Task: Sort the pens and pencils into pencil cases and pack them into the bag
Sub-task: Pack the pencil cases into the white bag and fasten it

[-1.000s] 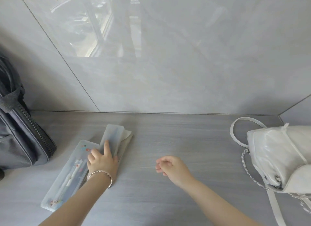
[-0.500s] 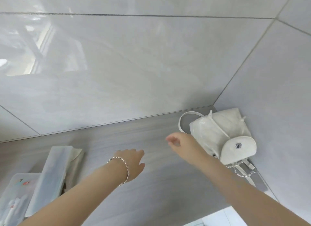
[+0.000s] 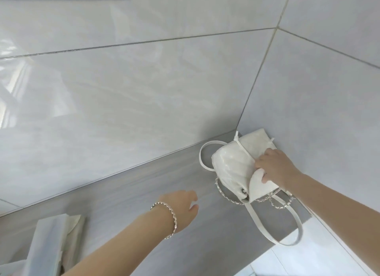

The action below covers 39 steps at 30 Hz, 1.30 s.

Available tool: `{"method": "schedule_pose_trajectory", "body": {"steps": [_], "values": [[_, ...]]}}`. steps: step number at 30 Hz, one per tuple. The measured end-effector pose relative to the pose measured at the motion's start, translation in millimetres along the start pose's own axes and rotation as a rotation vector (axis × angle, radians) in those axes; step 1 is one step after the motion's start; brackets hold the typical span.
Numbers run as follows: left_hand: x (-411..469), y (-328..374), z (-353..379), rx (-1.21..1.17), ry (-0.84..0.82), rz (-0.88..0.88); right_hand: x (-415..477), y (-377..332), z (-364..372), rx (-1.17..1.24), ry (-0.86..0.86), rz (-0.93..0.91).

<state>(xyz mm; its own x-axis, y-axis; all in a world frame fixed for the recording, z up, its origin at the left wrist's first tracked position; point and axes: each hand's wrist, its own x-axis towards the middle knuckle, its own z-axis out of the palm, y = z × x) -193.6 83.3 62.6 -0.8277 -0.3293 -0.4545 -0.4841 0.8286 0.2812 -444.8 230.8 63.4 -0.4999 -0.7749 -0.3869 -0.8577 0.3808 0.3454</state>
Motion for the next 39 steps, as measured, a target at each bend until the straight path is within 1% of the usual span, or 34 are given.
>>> {"method": "schedule_pose_trajectory", "body": {"steps": [2,4,8,9,11,13,15,18,19,20,21,24,25,26,28,31,33,39], "values": [[-5.6,-3.0,-1.0,-0.066,0.050,0.014,-1.5,-11.3,-13.2,-0.014,0.041,-0.097],[-13.8,-6.1,-3.2,-0.201,0.155,0.047,-9.0,-31.4,-35.9,0.051,0.083,-0.170],[-39.4,-14.7,-13.0,-0.475,0.472,0.089,-31.5,-85.9,-84.1,0.334,0.212,-0.345],[-46.6,-17.6,-14.5,-0.514,0.521,0.103,-36.2,-99.9,-93.3,0.382,0.234,-0.395],[-61.1,-25.6,-16.4,-0.527,0.560,0.108,-40.9,-124.6,-110.7,0.499,0.243,-0.468],[-72.6,-38.6,-13.7,-0.448,0.585,0.017,-37.3,-148.8,-125.3,0.668,0.186,-0.510],[-78.1,-53.8,-11.4,-0.466,0.616,-0.140,-26.9,-172.4,-128.0,0.851,0.108,-0.518],[-79.4,-78.8,3.5,-0.600,0.566,-0.359,-9.5,-210.9,-110.5,1.056,0.016,-0.489],[-78.0,-87.0,12.5,-0.630,0.538,-0.419,-5.3,-223.1,-100.4,1.099,0.016,-0.482],[-77.0,-94.4,21.5,-0.667,0.507,-0.485,-3.3,-234.8,-90.0,1.132,0.053,-0.468],[-76.2,-100.9,31.3,-0.714,0.469,-0.550,-3.0,-246.7,-79.0,1.139,0.133,-0.446],[-72.1,-108.2,54.6,-0.821,0.388,-0.671,-9.3,-271.4,-43.1,1.000,0.556,-0.314],[-70.6,-107.9,59.1,-0.831,0.376,-0.695,-13.0,-275.5,-30.9,0.961,0.661,-0.282],[-69.3,-107.4,63.9,-0.835,0.362,-0.709,-17.0,-279.2,-19.1,0.932,0.715,-0.274],[-67.5,-104.5,71.1,-0.825,0.316,-0.715,-24.7,-282.9,0.1,0.887,0.749,-0.297],[-64.0,-101.1,78.6,-0.807,0.243,-0.711,-26.7,-282.9,18.9,0.962,0.752,-0.281],[-61.9,-101.1,80.1,-0.810,0.226,-0.711,-24.8,-284.1,25.4,0.989,0.776,-0.286],[-57.2,-105.5,88.8,-0.762,0.173,-0.704,-24.3,-286.2,30.8,0.887,0.848,-0.377]]}}
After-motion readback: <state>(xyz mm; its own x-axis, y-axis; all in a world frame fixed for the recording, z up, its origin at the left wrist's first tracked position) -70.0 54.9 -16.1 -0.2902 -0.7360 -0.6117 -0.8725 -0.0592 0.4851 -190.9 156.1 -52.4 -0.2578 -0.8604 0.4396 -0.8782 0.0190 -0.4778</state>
